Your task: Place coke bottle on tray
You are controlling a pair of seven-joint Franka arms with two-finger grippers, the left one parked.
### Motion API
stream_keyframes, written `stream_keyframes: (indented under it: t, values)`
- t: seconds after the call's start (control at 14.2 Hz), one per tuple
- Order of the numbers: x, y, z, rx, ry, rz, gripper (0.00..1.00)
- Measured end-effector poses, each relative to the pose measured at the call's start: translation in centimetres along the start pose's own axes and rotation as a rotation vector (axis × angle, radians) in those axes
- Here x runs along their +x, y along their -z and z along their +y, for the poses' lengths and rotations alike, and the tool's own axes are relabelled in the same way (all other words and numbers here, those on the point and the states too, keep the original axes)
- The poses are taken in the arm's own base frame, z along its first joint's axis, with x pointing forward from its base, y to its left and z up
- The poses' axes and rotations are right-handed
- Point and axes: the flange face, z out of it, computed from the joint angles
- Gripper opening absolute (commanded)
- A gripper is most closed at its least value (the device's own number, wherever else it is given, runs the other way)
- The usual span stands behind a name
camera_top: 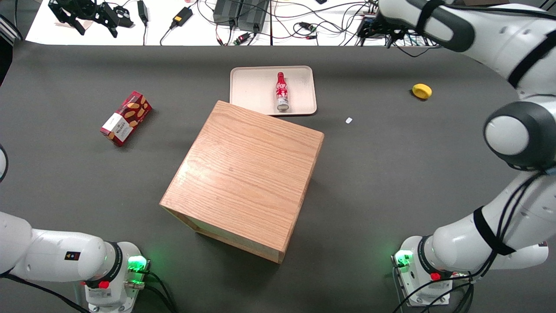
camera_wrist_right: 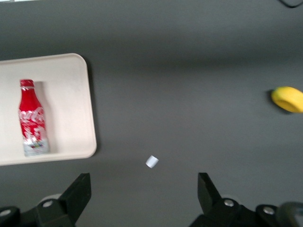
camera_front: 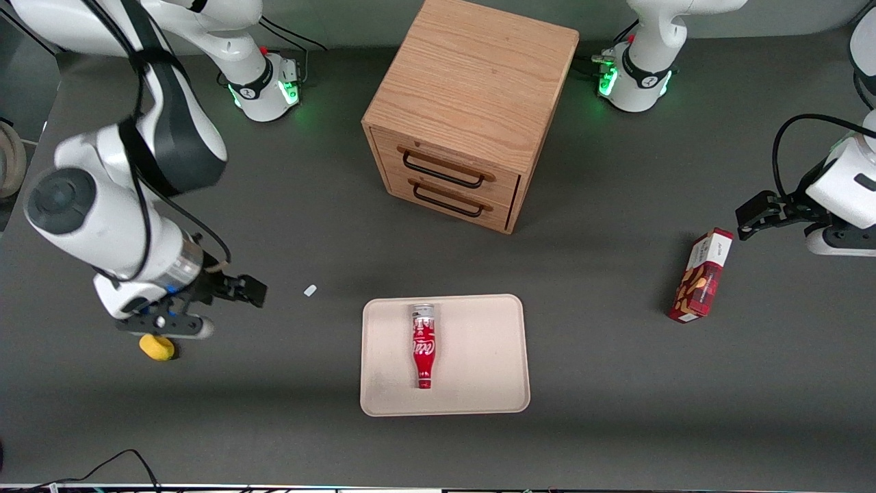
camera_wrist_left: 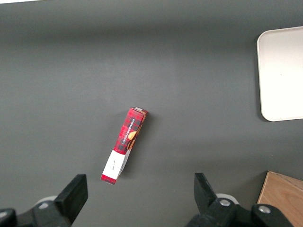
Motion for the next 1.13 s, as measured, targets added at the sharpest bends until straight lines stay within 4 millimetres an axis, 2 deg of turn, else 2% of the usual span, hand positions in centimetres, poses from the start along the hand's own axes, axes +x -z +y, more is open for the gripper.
stream_keyframes:
  t: [0.49,0.63,0.85,1.13]
  values:
    - [-5.6,5.8,6.3,-0.011,0.044,-0.007,1.00]
    - [-6.3,7.4,8.5,0.004,0.045,-0.009,1.00]
    - [-6.6,8.4,10.9,0.023,0.036,-0.007,1.00]
    - [-6.7,8.7,11.5,0.028,0.024,-0.008,1.00]
